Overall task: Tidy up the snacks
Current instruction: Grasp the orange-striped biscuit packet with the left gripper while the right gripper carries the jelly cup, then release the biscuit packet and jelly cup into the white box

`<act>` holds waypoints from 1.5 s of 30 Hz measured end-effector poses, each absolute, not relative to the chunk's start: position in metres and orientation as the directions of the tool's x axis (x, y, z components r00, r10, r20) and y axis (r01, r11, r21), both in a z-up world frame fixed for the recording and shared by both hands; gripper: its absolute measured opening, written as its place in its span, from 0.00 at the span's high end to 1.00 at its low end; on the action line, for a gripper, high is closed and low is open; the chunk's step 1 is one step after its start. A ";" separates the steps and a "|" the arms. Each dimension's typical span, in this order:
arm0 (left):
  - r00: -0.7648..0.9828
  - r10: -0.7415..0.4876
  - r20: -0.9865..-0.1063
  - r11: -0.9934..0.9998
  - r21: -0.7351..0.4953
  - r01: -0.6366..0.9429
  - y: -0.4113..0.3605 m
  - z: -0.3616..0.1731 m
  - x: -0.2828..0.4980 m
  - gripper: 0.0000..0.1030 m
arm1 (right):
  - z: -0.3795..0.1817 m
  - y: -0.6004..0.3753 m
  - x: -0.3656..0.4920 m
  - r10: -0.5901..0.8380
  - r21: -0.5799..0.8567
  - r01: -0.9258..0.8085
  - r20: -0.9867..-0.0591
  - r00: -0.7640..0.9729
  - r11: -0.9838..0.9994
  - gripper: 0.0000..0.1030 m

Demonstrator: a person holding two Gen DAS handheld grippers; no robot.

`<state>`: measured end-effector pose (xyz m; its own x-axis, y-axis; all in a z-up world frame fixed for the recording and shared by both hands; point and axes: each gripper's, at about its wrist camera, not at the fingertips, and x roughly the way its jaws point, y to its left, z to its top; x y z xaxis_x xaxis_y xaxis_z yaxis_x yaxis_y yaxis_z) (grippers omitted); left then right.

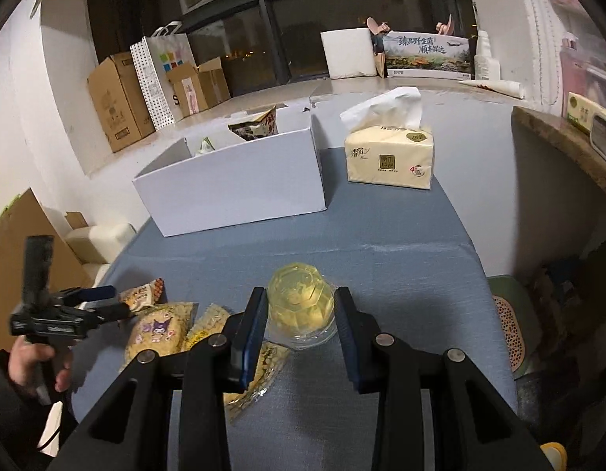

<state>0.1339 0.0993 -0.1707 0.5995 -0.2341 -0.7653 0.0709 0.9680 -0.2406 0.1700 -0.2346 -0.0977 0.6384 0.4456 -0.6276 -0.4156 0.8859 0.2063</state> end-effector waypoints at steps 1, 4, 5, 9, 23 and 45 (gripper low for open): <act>0.595 -0.239 -0.767 0.968 -0.239 0.080 0.099 -0.173 0.136 0.00 | -0.096 -0.234 0.168 0.446 0.205 -0.417 -0.625 0.641 0.885 0.63; 0.598 -0.207 -0.775 0.978 -0.181 0.104 0.094 -0.173 0.142 0.11 | -0.095 -0.231 0.164 0.445 0.191 -0.428 -0.626 0.641 0.883 0.63; 0.605 -0.180 -0.776 0.984 -0.142 0.110 0.091 -0.172 0.144 0.18 | -0.096 -0.229 0.163 0.448 0.191 -0.432 -0.627 0.637 0.881 0.63; 0.598 -0.167 -0.784 0.986 -0.119 0.119 0.090 -0.169 0.150 0.50 | -0.100 -0.224 0.162 0.457 0.195 -0.444 -0.635 0.622 0.875 0.63; 0.789 -0.197 -0.582 0.975 -0.204 0.092 0.102 -0.068 0.157 0.50 | -0.082 -0.192 0.183 0.538 0.237 -0.517 -0.616 0.576 0.823 0.63; 0.816 -0.098 -0.570 0.985 -0.174 -0.003 0.112 -0.004 0.312 0.00 | 0.015 -0.125 0.396 0.589 0.368 -0.460 -0.513 0.624 0.808 0.00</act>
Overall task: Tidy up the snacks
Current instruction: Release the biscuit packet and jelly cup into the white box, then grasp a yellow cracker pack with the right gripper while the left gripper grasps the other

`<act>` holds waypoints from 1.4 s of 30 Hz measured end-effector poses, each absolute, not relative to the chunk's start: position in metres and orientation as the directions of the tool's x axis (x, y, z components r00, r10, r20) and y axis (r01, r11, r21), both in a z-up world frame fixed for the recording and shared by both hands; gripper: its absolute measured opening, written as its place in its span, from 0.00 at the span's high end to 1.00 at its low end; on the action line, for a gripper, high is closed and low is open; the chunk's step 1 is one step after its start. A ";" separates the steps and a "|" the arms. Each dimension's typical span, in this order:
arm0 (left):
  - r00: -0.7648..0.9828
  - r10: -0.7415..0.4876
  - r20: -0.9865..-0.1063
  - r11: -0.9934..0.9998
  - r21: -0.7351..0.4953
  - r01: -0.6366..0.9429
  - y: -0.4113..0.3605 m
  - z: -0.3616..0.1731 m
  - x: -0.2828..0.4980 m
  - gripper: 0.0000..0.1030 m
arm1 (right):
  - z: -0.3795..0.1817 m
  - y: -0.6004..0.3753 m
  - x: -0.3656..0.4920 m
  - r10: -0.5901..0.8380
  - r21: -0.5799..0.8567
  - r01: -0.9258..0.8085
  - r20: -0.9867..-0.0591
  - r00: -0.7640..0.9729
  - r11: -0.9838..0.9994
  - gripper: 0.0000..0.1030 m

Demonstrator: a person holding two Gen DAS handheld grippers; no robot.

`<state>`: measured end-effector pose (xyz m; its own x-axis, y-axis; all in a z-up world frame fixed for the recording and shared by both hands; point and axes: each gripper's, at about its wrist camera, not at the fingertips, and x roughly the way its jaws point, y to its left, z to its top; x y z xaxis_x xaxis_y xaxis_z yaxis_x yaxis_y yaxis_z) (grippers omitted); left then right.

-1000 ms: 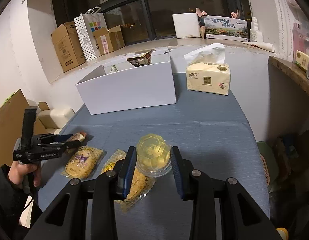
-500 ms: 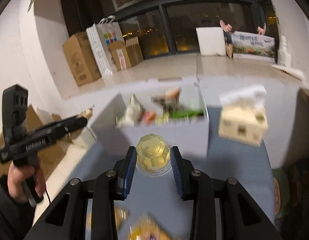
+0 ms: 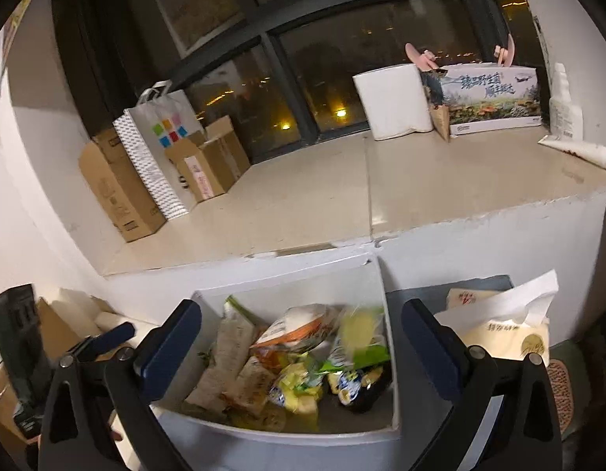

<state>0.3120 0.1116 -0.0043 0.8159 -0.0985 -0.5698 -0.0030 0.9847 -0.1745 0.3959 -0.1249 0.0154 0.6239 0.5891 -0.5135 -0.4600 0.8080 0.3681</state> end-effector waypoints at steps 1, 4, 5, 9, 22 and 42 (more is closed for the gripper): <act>0.814 -0.100 -0.572 0.984 -0.177 -0.003 0.112 -0.006 0.310 0.00 | 0.014 -0.125 0.393 0.585 0.358 -0.463 -0.519 0.623 0.811 0.00; 0.808 -0.109 -0.579 0.983 -0.183 0.001 0.111 -0.010 0.298 0.00 | 0.012 -0.121 0.383 0.564 0.303 -0.482 -0.546 0.619 0.822 0.00; 0.809 -0.110 -0.578 0.984 -0.176 0.008 0.110 -0.010 0.293 0.00 | 0.012 -0.120 0.381 0.561 0.292 -0.486 -0.549 0.620 0.824 0.00; 0.808 -0.119 -0.577 0.989 -0.143 0.044 0.101 -0.009 0.272 0.00 | 0.010 -0.115 0.360 0.564 0.244 -0.530 -0.558 0.609 0.813 0.00; 0.796 -0.213 -0.566 0.977 -0.110 0.184 0.074 -0.016 0.157 0.00 | -0.019 -0.123 0.241 0.610 0.154 -0.663 -0.580 0.540 0.733 0.00; 0.673 -0.292 -0.679 0.952 -0.274 0.137 0.067 -0.124 0.060 0.00 | -0.162 -0.147 0.157 0.469 0.051 -0.715 -0.786 0.403 0.698 0.00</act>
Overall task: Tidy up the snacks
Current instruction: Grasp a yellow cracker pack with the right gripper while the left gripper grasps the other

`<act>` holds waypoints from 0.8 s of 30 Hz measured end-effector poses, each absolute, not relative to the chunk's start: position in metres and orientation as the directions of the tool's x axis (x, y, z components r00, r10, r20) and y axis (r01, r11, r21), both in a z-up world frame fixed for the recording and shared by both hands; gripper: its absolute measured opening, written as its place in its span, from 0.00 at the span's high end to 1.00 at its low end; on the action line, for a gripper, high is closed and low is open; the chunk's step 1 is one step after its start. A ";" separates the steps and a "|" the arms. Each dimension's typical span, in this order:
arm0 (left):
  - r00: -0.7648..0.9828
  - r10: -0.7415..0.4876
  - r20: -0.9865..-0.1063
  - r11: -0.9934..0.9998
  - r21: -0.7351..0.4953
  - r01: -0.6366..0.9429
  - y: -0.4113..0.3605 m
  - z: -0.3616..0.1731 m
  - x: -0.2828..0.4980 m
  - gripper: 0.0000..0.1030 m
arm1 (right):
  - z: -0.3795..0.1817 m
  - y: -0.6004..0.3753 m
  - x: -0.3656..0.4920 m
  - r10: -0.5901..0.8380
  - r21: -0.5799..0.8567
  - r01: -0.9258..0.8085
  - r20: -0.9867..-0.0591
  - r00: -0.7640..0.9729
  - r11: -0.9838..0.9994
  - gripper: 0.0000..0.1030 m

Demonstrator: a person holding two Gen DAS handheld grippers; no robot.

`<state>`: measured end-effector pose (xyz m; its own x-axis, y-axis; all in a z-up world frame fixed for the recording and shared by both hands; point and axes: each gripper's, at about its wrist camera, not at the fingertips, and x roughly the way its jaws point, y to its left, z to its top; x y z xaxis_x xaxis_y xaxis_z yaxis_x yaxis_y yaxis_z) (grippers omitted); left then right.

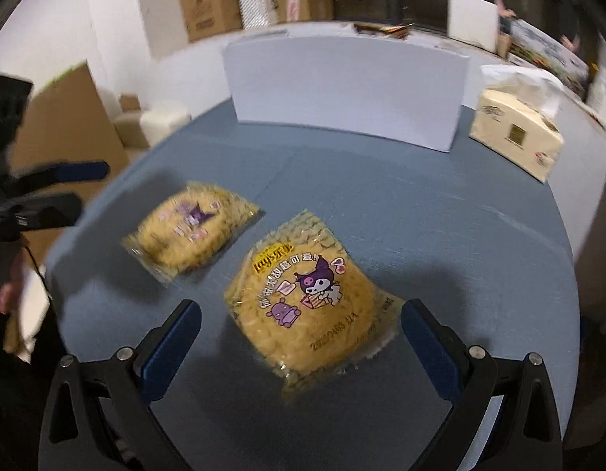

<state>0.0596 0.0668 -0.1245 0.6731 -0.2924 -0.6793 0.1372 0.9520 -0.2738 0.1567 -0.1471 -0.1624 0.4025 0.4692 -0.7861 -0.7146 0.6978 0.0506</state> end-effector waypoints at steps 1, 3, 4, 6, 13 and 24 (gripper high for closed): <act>0.672 -0.293 -0.680 0.952 -0.274 0.138 0.066 -0.125 0.058 0.00 | -0.165 -0.144 0.159 0.463 0.036 -0.723 -0.790 0.401 0.690 0.00; 0.670 -0.293 -0.682 0.952 -0.272 0.140 0.065 -0.125 0.058 0.00 | -0.170 -0.136 0.164 0.450 0.018 -0.739 -0.803 0.391 0.674 0.00; 0.668 -0.293 -0.684 0.952 -0.271 0.140 0.065 -0.126 0.058 0.00 | -0.172 -0.133 0.167 0.447 0.009 -0.745 -0.805 0.391 0.667 0.00; 0.665 -0.293 -0.687 0.952 -0.272 0.139 0.065 -0.126 0.058 0.00 | -0.177 -0.129 0.172 0.431 -0.002 -0.750 -0.817 0.383 0.661 0.00; 0.648 -0.301 -0.700 0.952 -0.258 0.163 0.055 -0.129 0.060 0.00 | -0.170 -0.137 0.173 0.450 0.013 -0.734 -0.797 0.402 0.679 0.27; 0.572 -0.293 -0.766 0.956 -0.255 0.147 0.025 -0.149 0.098 0.00 | -0.129 -0.173 0.140 0.502 0.049 -0.680 -0.714 0.488 0.732 0.47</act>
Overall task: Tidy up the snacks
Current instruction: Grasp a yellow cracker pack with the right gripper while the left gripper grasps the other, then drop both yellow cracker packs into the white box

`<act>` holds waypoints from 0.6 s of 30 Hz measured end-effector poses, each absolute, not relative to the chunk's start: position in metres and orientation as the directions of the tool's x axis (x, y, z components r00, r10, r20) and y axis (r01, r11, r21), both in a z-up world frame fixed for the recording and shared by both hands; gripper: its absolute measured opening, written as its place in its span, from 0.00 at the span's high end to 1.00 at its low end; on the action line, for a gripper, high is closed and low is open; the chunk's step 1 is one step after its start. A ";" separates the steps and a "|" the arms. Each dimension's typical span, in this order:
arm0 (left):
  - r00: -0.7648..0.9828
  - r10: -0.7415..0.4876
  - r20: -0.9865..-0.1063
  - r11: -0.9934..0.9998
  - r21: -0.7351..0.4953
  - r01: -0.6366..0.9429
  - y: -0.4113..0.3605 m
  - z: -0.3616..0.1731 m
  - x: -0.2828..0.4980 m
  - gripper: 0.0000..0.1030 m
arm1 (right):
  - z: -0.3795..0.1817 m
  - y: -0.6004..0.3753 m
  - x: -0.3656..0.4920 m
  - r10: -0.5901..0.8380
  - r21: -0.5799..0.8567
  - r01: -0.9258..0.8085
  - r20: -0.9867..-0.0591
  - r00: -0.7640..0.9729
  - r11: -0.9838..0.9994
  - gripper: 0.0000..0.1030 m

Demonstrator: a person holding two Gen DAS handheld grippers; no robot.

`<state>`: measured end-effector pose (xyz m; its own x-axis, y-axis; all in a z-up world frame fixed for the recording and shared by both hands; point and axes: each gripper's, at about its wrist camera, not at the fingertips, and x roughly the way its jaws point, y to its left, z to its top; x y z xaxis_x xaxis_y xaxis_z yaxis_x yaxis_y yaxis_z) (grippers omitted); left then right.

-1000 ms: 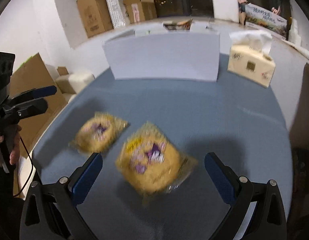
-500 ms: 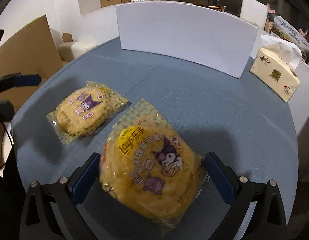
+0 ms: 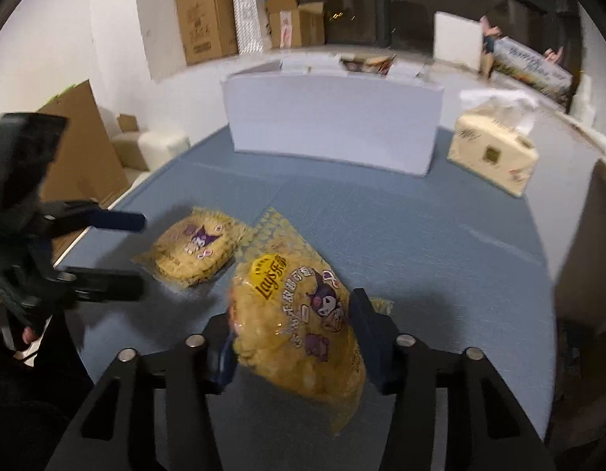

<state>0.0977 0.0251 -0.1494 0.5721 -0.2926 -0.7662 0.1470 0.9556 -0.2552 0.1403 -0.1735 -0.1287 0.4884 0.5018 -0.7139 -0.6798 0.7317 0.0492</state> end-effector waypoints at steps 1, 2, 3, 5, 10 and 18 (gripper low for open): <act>0.564 -0.286 -0.774 0.957 -0.254 0.138 0.023 -0.153 0.103 0.00 | -0.125 -0.176 0.138 0.499 0.042 -0.675 -0.707 0.501 0.736 0.47; 0.558 -0.254 -0.790 0.966 -0.230 0.114 0.021 -0.157 0.110 0.00 | -0.121 -0.180 0.134 0.501 0.038 -0.669 -0.695 0.515 0.742 0.50; 0.556 -0.227 -0.800 0.973 -0.209 0.097 0.019 -0.160 0.113 0.00 | -0.118 -0.181 0.132 0.504 0.038 -0.667 -0.687 0.524 0.745 0.83; 0.536 -0.182 -0.824 0.982 -0.180 0.057 0.017 -0.168 0.120 0.00 | -0.112 -0.186 0.129 0.480 0.018 -0.639 -0.677 0.558 0.769 0.83; 0.541 -0.124 -0.832 0.992 -0.113 0.054 0.008 -0.170 0.124 0.01 | -0.112 -0.194 0.134 0.490 0.048 -0.626 -0.670 0.558 0.778 0.83; 0.600 -0.179 -0.780 0.982 -0.180 0.058 0.024 -0.158 0.116 0.27 | -0.099 -0.207 0.128 0.538 0.123 -0.614 -0.633 0.556 0.780 0.83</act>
